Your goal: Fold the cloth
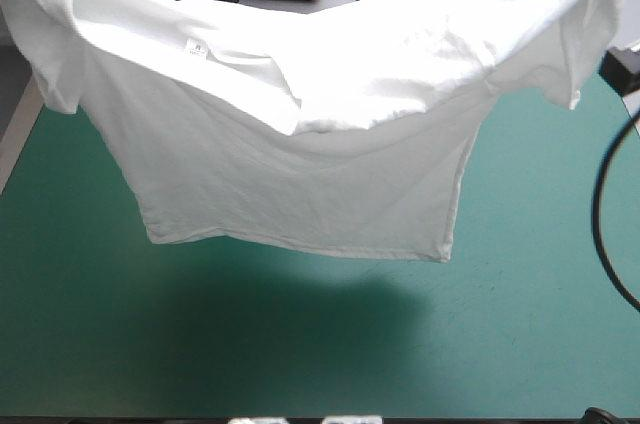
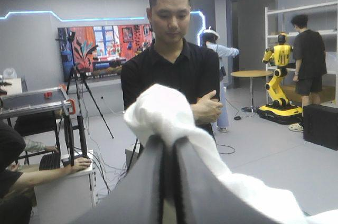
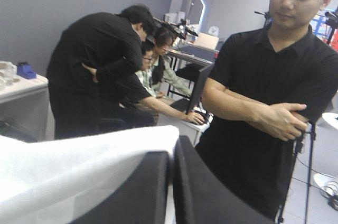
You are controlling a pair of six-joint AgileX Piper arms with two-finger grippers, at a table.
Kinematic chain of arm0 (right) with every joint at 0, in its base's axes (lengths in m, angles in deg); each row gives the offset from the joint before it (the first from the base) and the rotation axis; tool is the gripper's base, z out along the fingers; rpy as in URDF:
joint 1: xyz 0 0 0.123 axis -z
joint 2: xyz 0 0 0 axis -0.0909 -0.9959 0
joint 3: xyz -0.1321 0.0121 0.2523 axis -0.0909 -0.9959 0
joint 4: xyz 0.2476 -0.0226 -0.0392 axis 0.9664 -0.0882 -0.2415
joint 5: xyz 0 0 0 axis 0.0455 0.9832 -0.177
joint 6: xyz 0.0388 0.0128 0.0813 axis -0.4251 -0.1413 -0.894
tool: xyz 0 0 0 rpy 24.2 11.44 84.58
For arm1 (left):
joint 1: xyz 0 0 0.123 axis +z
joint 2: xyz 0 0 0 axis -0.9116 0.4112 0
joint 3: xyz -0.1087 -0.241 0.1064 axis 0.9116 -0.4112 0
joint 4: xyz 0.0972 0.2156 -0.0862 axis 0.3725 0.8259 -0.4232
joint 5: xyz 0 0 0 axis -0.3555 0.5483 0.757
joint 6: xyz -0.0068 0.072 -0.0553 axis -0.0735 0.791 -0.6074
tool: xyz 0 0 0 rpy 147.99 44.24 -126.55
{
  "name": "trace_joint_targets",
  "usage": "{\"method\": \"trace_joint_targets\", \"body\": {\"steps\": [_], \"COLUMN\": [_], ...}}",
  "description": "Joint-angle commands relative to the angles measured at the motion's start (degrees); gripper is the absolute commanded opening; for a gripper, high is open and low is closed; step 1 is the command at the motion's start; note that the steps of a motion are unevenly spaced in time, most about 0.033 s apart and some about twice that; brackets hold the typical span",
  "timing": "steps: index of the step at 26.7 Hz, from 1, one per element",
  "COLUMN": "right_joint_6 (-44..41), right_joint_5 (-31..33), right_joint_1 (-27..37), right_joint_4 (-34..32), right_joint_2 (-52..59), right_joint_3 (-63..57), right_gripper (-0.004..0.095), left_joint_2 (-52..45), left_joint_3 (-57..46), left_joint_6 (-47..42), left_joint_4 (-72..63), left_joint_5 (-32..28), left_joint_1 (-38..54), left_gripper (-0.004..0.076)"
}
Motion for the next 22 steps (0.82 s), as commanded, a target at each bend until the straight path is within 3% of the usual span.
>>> {"method": "trace_joint_targets", "body": {"steps": [1, 5, 14, 19, 22], "right_joint_6": [1.6, 2.7, 1.3, 0.5, -1.1], "right_joint_5": [-5.0, -3.3, 2.0, 3.3, 3.3], "right_joint_1": [0.1, 0.1, 0.1, 0.1, 0.1], "right_joint_4": [6.1, 15.0, 18.5, 16.1, 8.7], "right_joint_2": [3.1, 6.5, 8.1, 8.0, 6.8], "right_joint_3": [1.2, 0.8, -2.0, -10.3, -18.0], "right_gripper": [-0.0017, -0.0017, -0.0017, -0.0017, -0.0018], "left_joint_2": [-3.2, -8.2, -9.9, -9.8, -9.1], "left_joint_3": [1.1, 1.0, -2.8, -12.8, -19.2], "left_joint_6": [1.2, 1.2, 0.6, -0.3, -0.3], "left_joint_4": [-2.9, -4.5, -7.0, -6.3, -6.0], "left_joint_5": [-4.2, -0.1, 4.2, 5.4, 4.7], "left_joint_1": [-0.2, -0.2, -0.2, -0.2, -0.2], "left_gripper": [-0.0017, -0.0017, -0.0017, -0.0017, -0.0017]}}
